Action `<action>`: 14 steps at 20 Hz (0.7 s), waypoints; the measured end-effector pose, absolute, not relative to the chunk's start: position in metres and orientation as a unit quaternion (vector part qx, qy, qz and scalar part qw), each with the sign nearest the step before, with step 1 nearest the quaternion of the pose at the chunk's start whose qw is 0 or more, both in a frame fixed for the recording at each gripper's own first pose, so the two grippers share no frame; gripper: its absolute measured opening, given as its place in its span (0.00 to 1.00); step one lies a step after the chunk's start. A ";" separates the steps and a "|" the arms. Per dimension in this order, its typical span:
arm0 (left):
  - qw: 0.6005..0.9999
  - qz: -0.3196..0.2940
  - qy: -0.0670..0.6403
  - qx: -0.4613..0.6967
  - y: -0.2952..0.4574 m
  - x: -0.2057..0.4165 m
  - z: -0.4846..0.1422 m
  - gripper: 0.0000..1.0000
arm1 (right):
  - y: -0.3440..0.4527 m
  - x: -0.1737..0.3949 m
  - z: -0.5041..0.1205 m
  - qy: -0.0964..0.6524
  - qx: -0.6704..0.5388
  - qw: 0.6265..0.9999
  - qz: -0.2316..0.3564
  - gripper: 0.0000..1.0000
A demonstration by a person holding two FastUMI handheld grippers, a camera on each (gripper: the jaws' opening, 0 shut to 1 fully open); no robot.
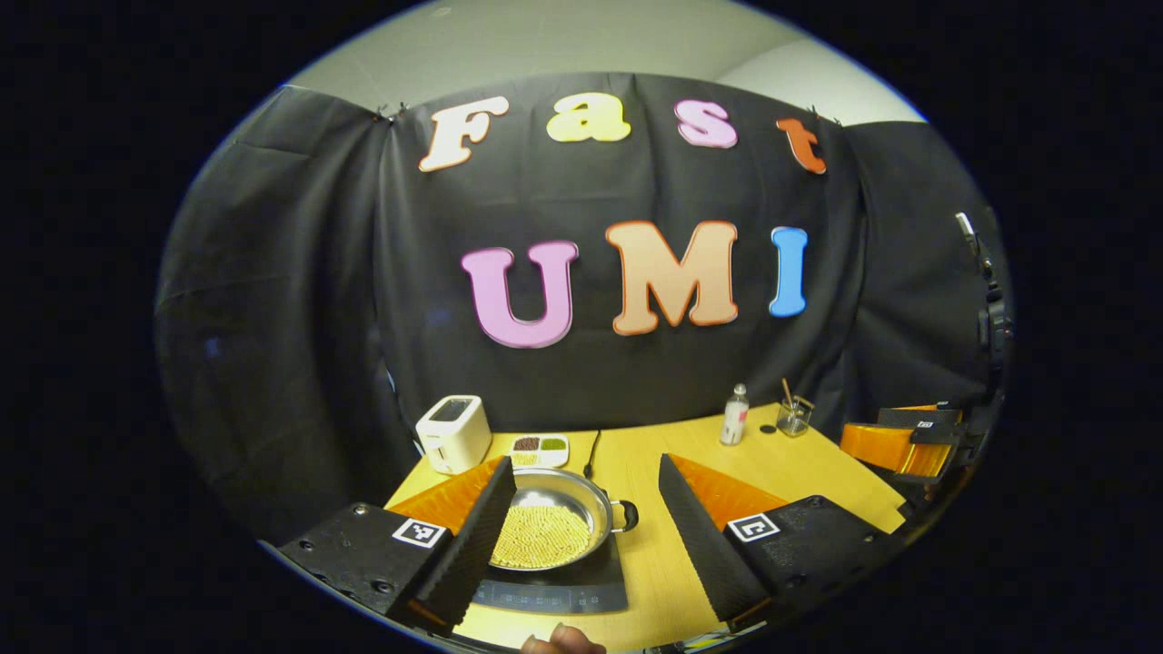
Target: First push the handle of the pot to place it horizontally, then grasp the pot with both hands and set it on the induction cooktop.
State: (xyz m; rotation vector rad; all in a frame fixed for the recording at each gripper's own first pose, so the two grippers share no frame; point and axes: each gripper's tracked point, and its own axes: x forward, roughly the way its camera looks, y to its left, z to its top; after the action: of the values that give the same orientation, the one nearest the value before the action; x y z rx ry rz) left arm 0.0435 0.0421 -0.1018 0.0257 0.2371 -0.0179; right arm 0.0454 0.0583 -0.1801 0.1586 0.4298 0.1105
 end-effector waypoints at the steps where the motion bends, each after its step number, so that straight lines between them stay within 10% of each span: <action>1: 0.995 -0.013 0.100 0.006 0.040 0.038 -0.090 1.00 | 0.057 0.041 -0.158 0.185 0.074 0.979 0.052 0.94; 14: 0.999 -0.024 -0.017 0.038 0.025 -0.015 -0.007 0.96 | 0.055 -0.015 -0.057 0.043 0.016 0.998 0.048 0.94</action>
State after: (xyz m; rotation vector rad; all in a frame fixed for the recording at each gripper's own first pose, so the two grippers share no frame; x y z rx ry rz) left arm -0.0153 0.0250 -0.0072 0.0770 -0.0334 -0.0471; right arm -0.0146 0.0552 -0.0572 0.0328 0.0870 0.0952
